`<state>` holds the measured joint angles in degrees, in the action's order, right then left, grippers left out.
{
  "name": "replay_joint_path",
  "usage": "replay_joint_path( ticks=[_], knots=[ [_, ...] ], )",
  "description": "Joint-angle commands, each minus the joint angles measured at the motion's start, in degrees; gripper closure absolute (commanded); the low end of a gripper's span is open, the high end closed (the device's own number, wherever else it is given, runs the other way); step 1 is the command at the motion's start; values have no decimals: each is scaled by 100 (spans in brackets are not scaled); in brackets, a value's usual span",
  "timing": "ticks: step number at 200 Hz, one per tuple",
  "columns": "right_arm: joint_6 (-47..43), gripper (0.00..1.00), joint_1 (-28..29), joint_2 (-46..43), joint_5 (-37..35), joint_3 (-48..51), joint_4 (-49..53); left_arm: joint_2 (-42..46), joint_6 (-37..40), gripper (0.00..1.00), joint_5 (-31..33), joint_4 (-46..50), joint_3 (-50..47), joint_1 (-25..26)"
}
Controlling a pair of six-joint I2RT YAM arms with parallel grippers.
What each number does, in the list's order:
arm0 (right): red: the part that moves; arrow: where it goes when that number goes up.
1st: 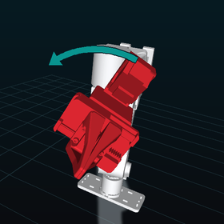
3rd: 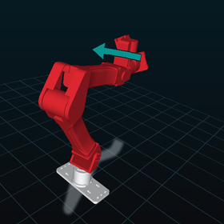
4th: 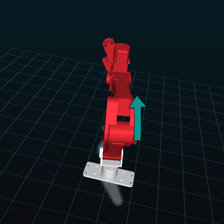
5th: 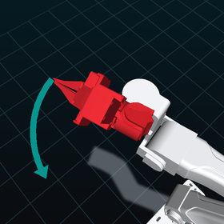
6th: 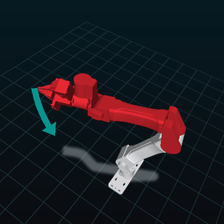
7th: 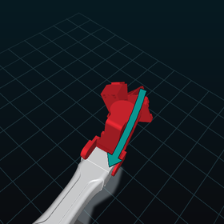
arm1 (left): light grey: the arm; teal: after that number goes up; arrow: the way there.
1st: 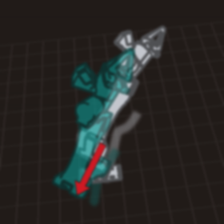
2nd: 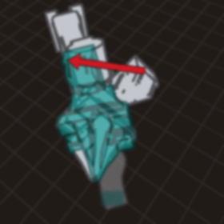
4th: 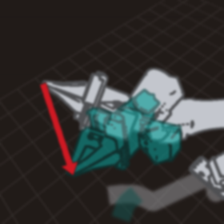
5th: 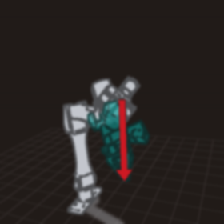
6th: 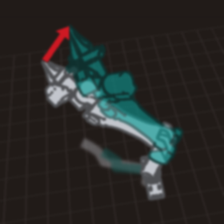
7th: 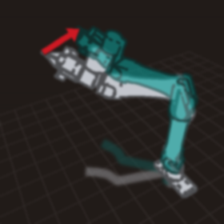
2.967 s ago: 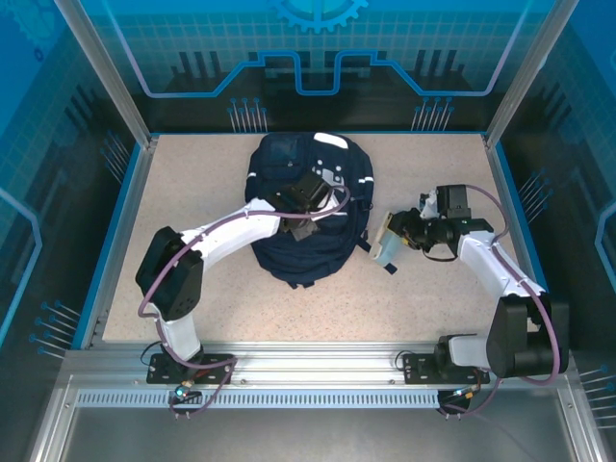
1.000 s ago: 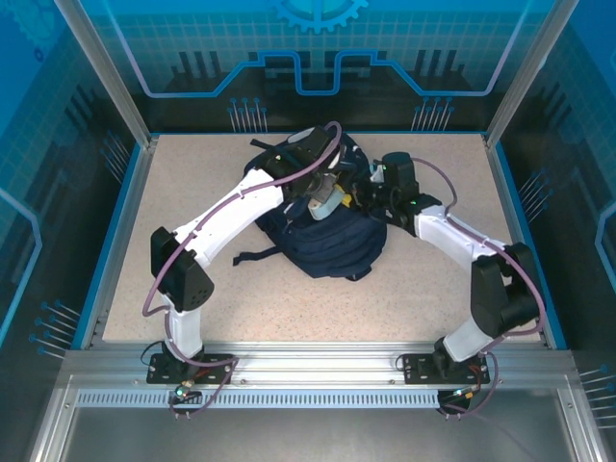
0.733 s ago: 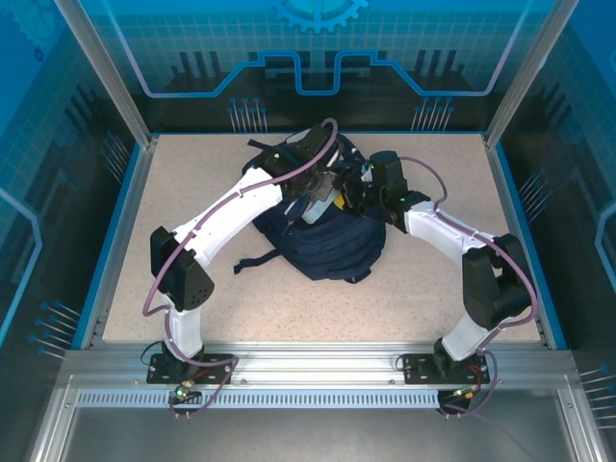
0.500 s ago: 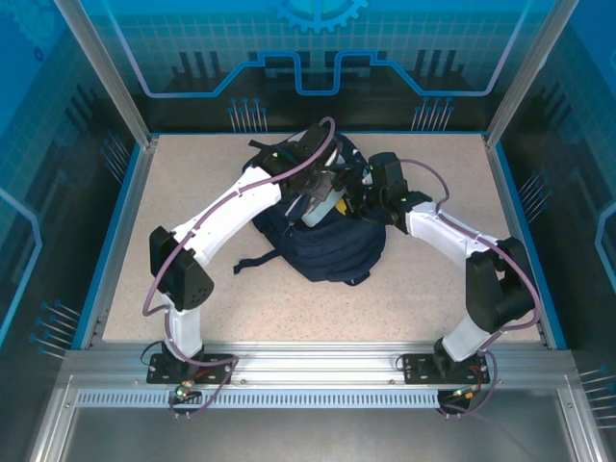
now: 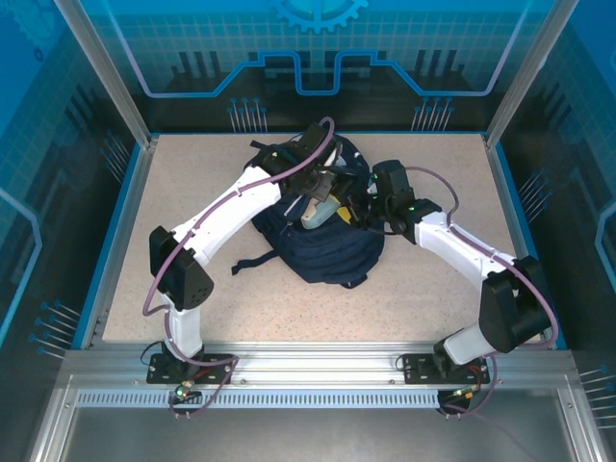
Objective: Pack books, pencil case, and school supplies into a backpack
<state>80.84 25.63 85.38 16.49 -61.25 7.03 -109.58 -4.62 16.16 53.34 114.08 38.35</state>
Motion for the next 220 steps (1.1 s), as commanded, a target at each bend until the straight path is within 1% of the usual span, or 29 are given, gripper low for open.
replay_joint_path(
  ticks=[1,17,36,46,67,78,98,118,136,160,169,176,188,204,213,220],
  knots=[
    [5,58,83,83,36,90,105,266,-210,97,-157,-632,271,-47],
    [17,67,100,264,192,19,-57,277,-206,98,-188,-623,256,-47],
    [8,72,133,526,296,-117,-183,327,-212,98,-252,-672,179,-47],
    [33,74,152,646,355,-132,-440,356,-221,98,-303,-702,137,-53],
    [173,75,197,892,426,-154,-1047,392,-266,99,-393,-744,70,-49],
    [342,74,224,1030,458,-110,-1584,394,-276,99,-396,-778,40,-47],
    [527,75,258,1293,388,-177,-2161,398,-322,100,-369,-872,-75,-73],
    [512,76,258,1499,381,-322,-2489,427,-429,100,-393,-967,-227,-125],
    [284,77,259,1543,329,-396,-2520,518,-520,100,-417,-1130,-449,-178],
    [30,73,224,1374,504,-240,-2483,660,-680,99,-551,-1306,-774,-275],
    [-64,69,199,1210,512,-126,-2284,716,-760,98,-669,-1396,-920,-329],
    [-125,67,177,1040,514,-21,-1946,757,-822,97,-768,-1450,-1024,-369],
    [-158,62,139,681,490,302,-1801,839,-923,95,-930,-1562,-1218,-432],
    [-324,55,131,141,320,684,-1358,936,-1006,87,-1273,-1670,-1424,-525],
    [-474,52,127,-144,202,811,-960,990,-1048,79,-1522,-1707,-1538,-570],
    [-599,48,119,-359,92,902,-681,1064,-1086,71,-1693,-1775,-1666,-612]
  ],
)
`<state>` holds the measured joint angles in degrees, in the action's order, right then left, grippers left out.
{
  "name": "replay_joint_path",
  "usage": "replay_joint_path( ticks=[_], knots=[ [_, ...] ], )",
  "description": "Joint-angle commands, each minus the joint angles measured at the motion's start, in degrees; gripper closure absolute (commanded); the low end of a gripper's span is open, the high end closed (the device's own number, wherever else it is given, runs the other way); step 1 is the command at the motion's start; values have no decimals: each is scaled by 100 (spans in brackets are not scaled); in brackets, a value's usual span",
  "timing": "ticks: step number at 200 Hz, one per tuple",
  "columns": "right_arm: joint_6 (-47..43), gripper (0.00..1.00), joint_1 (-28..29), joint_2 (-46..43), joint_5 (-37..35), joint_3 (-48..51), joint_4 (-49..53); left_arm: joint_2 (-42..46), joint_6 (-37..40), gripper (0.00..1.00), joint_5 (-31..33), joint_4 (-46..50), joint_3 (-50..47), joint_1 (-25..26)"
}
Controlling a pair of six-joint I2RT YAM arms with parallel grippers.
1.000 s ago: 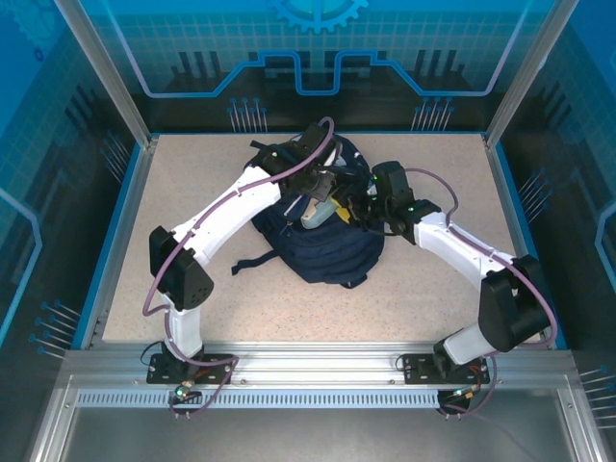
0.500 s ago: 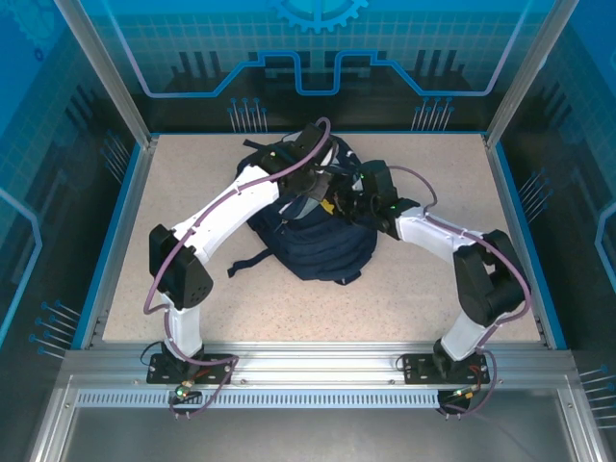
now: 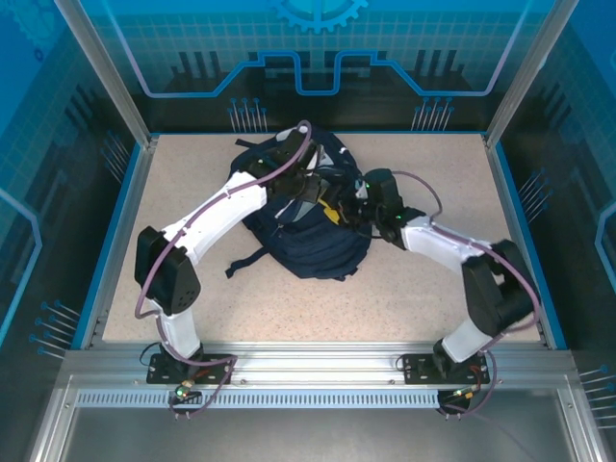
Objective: Pack books, pencil case, and school supplies into a backpack
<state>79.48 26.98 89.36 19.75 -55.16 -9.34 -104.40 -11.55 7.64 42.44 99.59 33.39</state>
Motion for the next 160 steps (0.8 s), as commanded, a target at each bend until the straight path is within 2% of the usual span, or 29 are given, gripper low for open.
replay_joint_path(
  ticks=[1,22,56,76,106,139,160],
  knots=[
    [-479,48,-17,-786,-256,303,989,558,-401,69,-860,-693,-236,-123],
    [-831,39,-44,-1309,-675,442,1800,910,-567,43,-1385,-1098,-816,-250],
    [-1654,33,152,-1710,-1558,206,3126,1639,-1222,22,-2075,-1836,-1886,-715],
    [-2110,32,556,-1658,-2203,-192,3809,2081,-1609,18,-2127,-2161,-2611,-1069],
    [-2340,31,1412,-1289,-3009,-805,4249,2585,-2125,17,-2199,-2526,-3638,-1606],
    [-2084,33,2510,-367,-3795,-1684,4455,3112,-2550,16,-2213,-2795,-4666,-2275],
    [-1692,36,2988,433,-4090,-2460,4816,3412,-2626,11,-2389,-3024,-5180,-2706]
  ],
)
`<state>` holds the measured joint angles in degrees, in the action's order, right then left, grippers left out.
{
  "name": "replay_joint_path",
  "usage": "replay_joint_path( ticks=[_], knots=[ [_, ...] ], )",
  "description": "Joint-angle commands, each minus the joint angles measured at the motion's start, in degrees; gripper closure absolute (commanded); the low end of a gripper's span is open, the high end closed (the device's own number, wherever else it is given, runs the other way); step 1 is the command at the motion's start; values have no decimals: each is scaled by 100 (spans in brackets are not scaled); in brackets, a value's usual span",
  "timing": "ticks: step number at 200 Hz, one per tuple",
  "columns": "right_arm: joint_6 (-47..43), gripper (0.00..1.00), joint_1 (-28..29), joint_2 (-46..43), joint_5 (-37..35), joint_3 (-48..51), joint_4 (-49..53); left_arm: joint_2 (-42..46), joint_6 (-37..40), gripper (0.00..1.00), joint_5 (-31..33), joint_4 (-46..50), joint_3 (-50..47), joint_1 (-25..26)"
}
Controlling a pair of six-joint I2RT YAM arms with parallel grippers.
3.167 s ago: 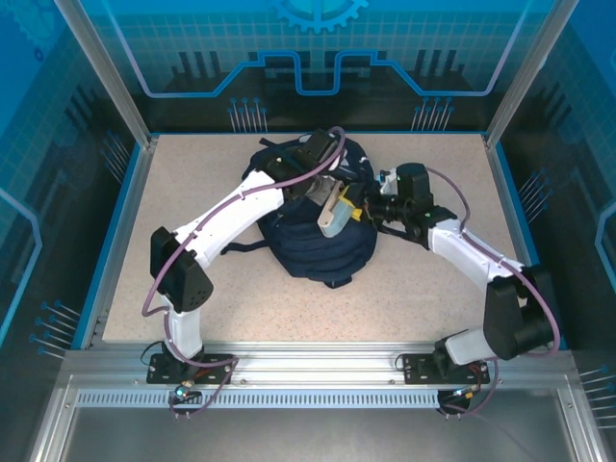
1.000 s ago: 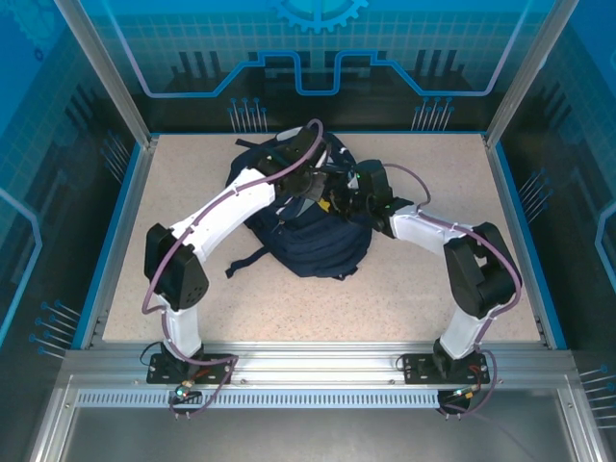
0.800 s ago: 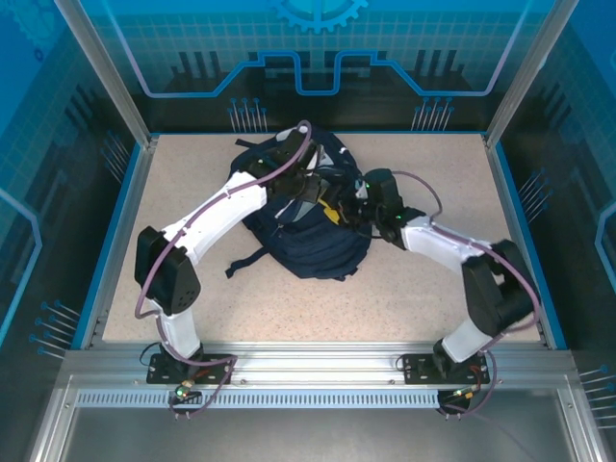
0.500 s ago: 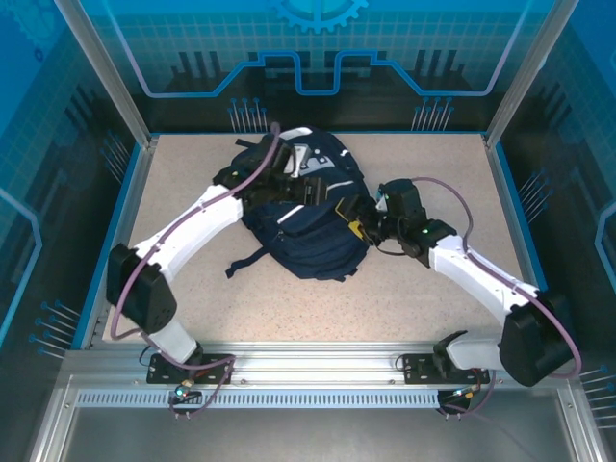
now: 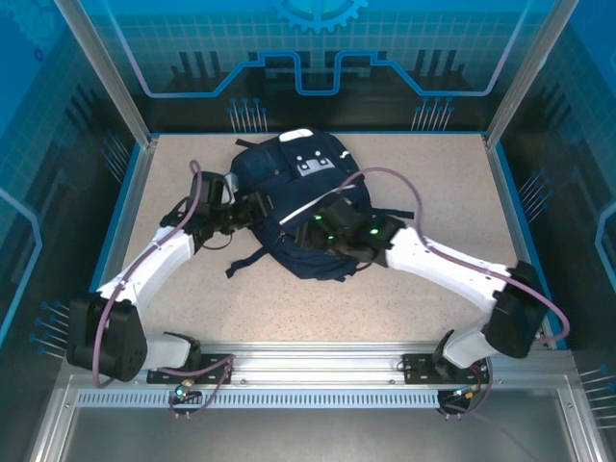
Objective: Pack books, pencil case, and school supplies into a backpack
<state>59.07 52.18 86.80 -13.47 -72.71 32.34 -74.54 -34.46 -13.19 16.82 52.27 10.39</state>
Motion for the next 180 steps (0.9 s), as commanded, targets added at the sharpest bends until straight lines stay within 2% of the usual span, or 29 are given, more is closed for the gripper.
replay_joint_path(
  ticks=[1,15,42,71,98,135,180],
  knots=[
    [368,36,486,724,-778,-734,663,433,-335,11,-315,-470,-473,-420],
    [517,42,635,1235,-806,-1178,731,619,-261,7,-322,-494,-680,-593],
    [961,46,704,1911,-879,-1843,927,866,-151,2,-255,-320,-892,-863],
    [1262,49,723,2324,-1058,-2263,954,1004,-127,1,-254,-347,-1066,-1038],
    [1593,53,714,2590,-1238,-2543,1126,1061,-124,1,-237,-346,-1053,-1066],
    [2239,67,714,2706,-1655,-2598,1362,1117,-79,1,-176,-315,-1081,-1074],
    [2218,73,673,2824,-1682,-2690,1074,1122,-69,1,-179,-359,-1145,-1074]
  ],
)
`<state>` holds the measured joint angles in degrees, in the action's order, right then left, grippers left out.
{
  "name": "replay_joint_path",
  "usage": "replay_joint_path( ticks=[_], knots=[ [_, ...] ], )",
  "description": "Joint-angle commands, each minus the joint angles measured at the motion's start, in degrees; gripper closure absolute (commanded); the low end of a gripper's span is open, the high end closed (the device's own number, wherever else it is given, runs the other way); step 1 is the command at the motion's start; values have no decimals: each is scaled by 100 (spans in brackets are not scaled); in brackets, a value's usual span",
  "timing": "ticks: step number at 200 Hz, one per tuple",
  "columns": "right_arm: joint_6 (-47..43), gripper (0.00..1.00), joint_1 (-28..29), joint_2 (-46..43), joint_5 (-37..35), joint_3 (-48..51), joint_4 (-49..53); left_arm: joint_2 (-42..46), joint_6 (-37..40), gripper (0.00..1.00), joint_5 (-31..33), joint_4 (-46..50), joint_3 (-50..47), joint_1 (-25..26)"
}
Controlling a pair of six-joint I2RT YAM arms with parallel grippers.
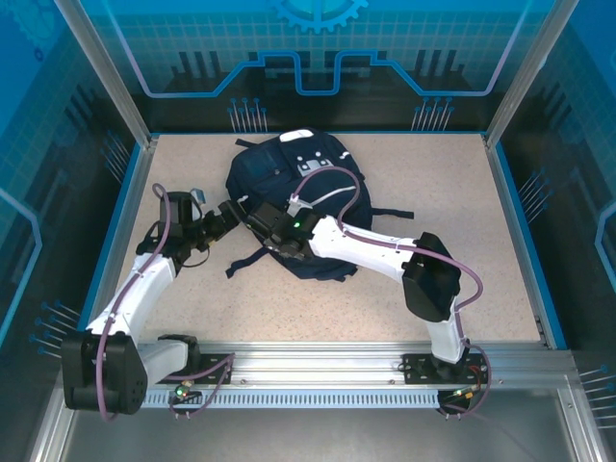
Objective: Pack books, pencil case, and school supplies into a backpack
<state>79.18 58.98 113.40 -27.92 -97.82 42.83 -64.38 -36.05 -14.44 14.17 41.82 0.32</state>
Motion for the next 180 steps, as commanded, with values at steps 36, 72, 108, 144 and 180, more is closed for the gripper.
replay_joint_path(
  ticks=[36,72,108,144,180],
  knots=[
    [256,73,-41,293,-112,-240,4,80,93,1,-79,-123,-104,-73],
    [181,73,-79,383,-53,-285,-73,67,80,1,-103,-142,-109,-67],
    [94,72,-104,496,8,-385,-104,47,57,1,-138,-152,-114,-67],
    [90,74,-142,517,95,-418,-19,33,56,1,-156,-156,-113,-67],
    [-53,87,-159,363,135,-319,8,23,48,1,-213,-161,-118,-67]
  ],
)
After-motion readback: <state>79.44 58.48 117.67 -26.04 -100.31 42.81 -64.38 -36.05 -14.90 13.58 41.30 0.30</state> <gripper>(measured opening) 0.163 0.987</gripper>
